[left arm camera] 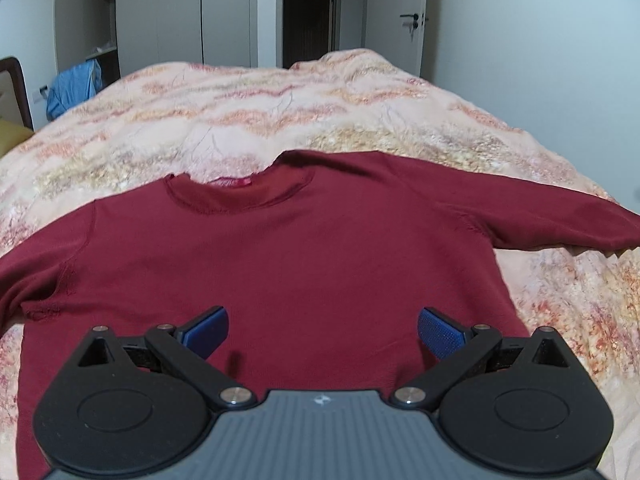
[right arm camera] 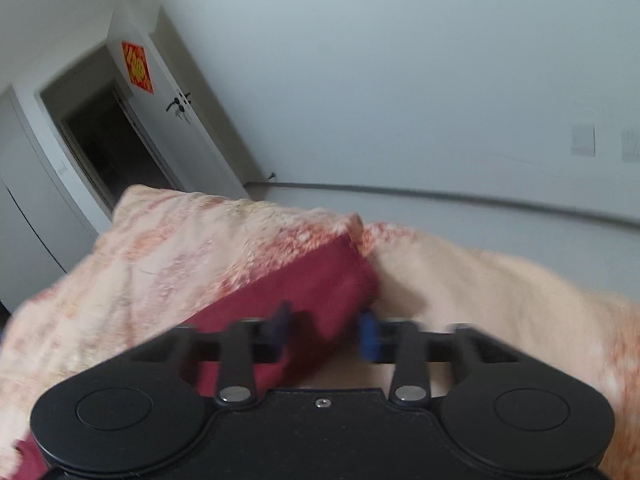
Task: Fold small clothes
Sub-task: 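Grasp the cuff of a dark red sweater sleeve with the right tool, then lift the sleeve and lay it across the sweater body, open right tool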
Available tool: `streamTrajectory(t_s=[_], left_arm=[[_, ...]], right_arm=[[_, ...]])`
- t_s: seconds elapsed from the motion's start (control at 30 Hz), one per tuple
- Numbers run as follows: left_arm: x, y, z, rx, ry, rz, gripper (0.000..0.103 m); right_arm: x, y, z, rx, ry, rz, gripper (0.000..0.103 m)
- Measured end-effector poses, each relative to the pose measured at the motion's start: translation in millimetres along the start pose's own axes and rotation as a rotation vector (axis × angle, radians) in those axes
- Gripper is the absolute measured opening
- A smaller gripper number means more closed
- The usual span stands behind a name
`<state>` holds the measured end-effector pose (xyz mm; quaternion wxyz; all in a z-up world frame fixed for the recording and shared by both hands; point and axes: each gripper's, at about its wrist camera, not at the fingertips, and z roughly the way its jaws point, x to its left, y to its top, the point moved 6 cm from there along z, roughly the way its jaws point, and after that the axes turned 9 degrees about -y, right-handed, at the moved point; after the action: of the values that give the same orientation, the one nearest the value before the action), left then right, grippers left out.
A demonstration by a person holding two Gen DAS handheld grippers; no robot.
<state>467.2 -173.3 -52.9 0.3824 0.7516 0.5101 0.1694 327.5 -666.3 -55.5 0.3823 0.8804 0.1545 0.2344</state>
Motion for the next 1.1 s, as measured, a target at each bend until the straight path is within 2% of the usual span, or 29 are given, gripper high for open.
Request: streamTrajectory(t_s=[0.03, 0.17, 0.3, 0.4, 0.57, 0.73, 0.9, 1.03, 1.1], left_arm=[[4, 1, -4, 0.004, 0.0, -0.008, 0.103], [26, 16, -20, -0.017, 0.02, -0.025, 0.103], [51, 33, -39, -0.064, 0.055, -0.045, 0.103], [76, 44, -54, -0.098, 0.078, -0.103, 0.103], [123, 52, -84, -0.178, 0.13, -0.206, 0.103], [175, 48, -109, -0.234, 0.188, -0.306, 0.103], [213, 35, -121, -0.253, 0.223, -0.364, 0.103], [226, 20, -114, -0.243, 0.218, -0.378, 0.103], [228, 15, -107, -0.244, 0.203, -0.385, 0.103]], right_arm=[[6, 3, -1, -0.02, -0.012, -0.026, 0.006], [52, 19, -24, -0.14, 0.036, -0.171, 0.005], [136, 18, -75, -0.267, 0.216, -0.371, 0.005], [211, -5, -120, -0.319, 0.398, -0.506, 0.005], [326, -77, -184, -0.331, 0.656, -0.701, 0.005], [401, -173, -230, -0.278, 0.806, -0.878, 0.005], [427, -267, -256, -0.203, 0.861, -1.058, 0.005], [434, -324, -260, -0.134, 0.874, -1.195, 0.006], [429, -336, -260, -0.09, 0.89, -1.231, 0.017]])
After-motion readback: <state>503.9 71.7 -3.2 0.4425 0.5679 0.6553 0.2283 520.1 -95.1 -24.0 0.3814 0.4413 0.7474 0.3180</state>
